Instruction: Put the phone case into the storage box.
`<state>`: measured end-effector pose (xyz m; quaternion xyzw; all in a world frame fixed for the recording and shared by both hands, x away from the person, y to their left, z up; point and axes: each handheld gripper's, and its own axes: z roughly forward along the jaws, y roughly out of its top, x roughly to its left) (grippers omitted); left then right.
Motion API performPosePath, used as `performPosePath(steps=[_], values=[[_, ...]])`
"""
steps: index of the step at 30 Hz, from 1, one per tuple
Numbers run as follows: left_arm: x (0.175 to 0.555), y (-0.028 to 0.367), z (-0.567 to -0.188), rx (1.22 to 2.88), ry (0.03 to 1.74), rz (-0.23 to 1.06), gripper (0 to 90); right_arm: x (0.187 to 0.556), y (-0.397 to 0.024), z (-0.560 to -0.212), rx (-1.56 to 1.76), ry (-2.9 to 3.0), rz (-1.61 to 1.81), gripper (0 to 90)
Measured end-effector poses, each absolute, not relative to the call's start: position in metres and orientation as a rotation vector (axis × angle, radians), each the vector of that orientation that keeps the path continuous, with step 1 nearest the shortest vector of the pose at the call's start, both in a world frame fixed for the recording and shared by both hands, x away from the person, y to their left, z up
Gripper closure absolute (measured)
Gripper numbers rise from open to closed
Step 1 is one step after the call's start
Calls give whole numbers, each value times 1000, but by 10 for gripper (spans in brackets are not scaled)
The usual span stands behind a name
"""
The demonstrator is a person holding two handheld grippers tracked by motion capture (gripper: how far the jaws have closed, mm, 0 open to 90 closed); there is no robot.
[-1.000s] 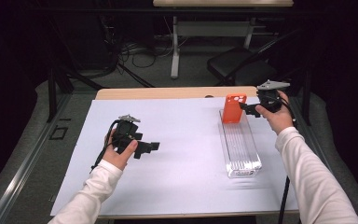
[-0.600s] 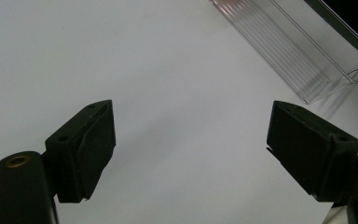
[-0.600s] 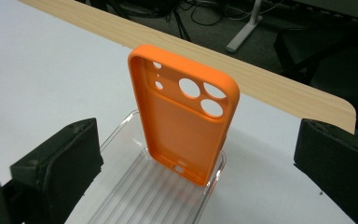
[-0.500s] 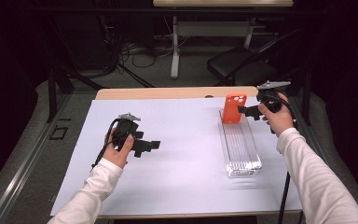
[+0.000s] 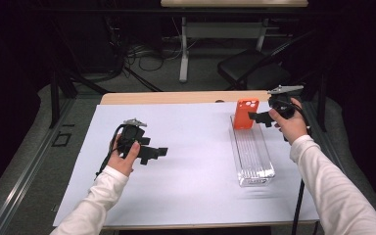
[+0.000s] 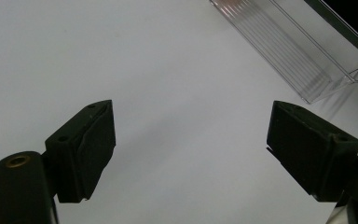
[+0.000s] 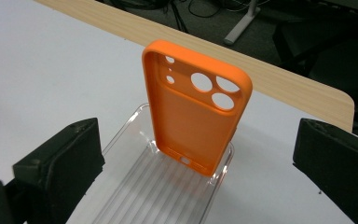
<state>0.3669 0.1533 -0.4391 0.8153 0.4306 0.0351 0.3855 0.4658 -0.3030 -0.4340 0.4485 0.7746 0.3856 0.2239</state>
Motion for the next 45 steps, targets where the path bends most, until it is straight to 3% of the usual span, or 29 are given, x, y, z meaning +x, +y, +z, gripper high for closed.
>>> performPosePath(steps=[22,28,45], values=[[364,157,-439,2071,1085,97,157,453,-294,-423,1383,2053,1036,20],[364,157,-439,2078,1072,88,157,449,-291,-424,1419,2079,1066,93],[360,159,-436,2083,1065,91,157,431,-277,-420,1407,2168,1068,93]])
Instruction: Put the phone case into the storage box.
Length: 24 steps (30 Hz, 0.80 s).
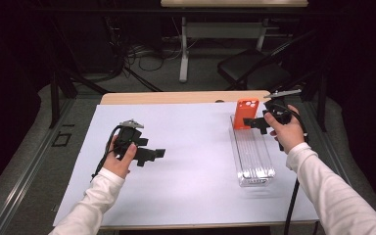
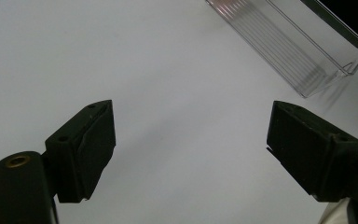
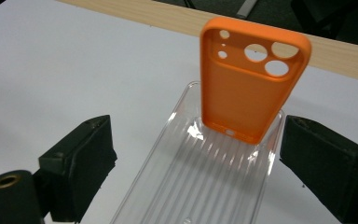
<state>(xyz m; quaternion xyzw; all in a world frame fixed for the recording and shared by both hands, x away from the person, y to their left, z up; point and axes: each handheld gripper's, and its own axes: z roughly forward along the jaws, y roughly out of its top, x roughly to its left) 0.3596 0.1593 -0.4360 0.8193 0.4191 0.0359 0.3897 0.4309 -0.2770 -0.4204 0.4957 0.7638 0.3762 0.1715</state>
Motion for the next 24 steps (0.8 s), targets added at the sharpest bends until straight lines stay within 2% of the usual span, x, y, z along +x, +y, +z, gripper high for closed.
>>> performPosePath(steps=[24], values=[[355,150,-435,2106,1038,83,157,390,-222,-423,1214,2355,1134,93]])
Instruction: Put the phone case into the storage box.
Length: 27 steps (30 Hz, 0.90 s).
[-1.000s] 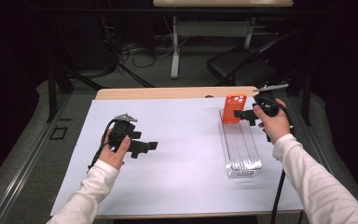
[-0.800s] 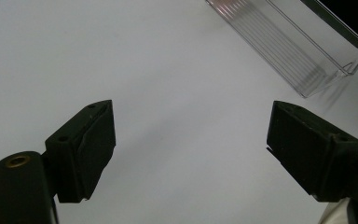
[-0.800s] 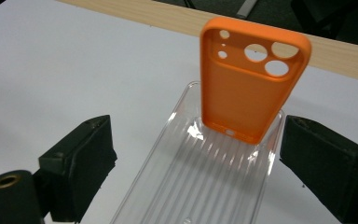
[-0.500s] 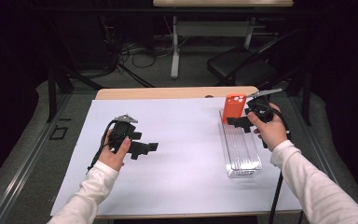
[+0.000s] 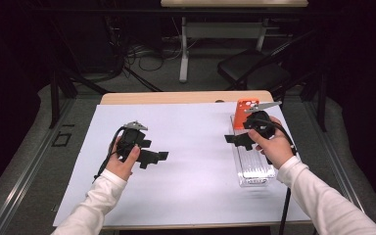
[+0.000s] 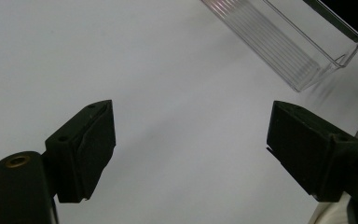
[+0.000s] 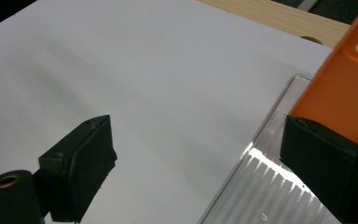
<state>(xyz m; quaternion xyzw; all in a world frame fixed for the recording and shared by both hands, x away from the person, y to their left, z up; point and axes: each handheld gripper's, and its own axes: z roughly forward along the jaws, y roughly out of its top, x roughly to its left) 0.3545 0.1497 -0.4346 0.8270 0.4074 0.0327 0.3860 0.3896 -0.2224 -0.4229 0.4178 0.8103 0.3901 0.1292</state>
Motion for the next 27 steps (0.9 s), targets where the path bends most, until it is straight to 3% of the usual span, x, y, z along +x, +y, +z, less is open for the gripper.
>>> performPosePath(steps=[27], values=[[347,139,-437,2132,1000,89,157,358,-173,-430,1047,2484,1171,95]])
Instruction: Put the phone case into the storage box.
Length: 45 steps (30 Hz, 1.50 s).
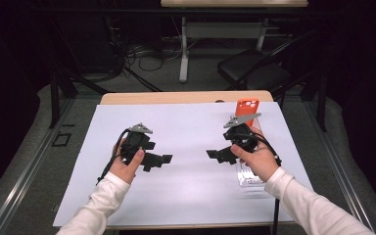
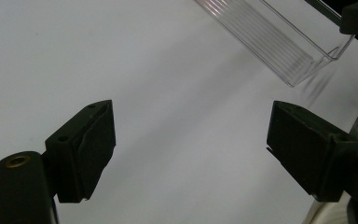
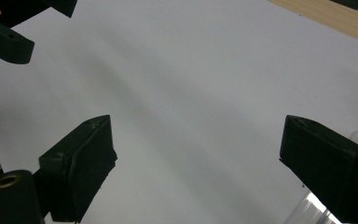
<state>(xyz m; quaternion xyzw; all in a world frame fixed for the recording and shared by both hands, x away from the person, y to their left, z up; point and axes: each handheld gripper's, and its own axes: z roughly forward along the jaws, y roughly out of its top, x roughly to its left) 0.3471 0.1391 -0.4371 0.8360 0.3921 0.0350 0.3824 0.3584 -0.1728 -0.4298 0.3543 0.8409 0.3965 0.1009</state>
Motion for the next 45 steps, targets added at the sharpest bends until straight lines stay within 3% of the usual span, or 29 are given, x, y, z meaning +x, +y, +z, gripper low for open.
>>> performPosePath(steps=[45], values=[[319,134,-493,2172,942,39,158,312,-144,-507,1003,2581,1181,106]])
